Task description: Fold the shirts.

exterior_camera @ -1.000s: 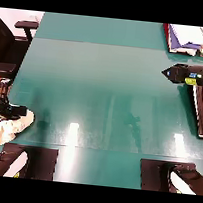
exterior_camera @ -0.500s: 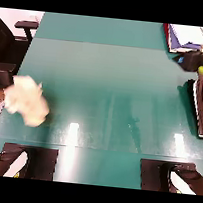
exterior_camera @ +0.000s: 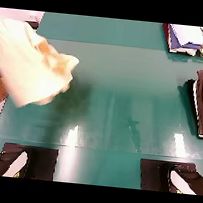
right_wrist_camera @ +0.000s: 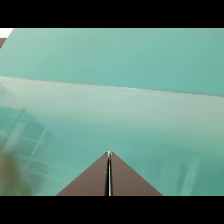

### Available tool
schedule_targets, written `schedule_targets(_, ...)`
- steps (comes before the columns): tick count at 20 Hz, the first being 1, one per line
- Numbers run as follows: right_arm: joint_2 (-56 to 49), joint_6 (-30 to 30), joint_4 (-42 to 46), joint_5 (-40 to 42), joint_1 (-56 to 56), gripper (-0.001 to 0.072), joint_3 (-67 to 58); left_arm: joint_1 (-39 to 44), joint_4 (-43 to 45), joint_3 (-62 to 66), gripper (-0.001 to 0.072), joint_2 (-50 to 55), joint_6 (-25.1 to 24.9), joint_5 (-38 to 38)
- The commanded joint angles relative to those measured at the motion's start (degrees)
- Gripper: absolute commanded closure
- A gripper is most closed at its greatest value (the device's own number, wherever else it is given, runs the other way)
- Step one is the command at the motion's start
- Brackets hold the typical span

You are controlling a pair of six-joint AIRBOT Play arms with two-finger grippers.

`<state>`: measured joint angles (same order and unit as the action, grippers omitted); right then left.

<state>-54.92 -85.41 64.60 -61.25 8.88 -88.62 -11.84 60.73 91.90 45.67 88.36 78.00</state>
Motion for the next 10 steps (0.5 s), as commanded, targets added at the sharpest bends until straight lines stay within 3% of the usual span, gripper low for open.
schedule_targets(1,-0.04,0.00,0.02,-0.20,-0.50,0.0696,-0.68,5.27,-3.67,1.36,0.0687,2.89,-0.96,-2.08)
schedule_targets(6,-0.15,-0.02,-0.02,-0.26,-0.50,0.0696,-0.68,33.22,4.92,1.31,0.0687,13.90,-0.70,-5.18)
schedule_targets(10,-0.15,-0.02,-0.04,-0.52,-0.50,0.0696,-0.68,50.88,5.27,1.31,0.0682,27.21,-2.54,-8.70)
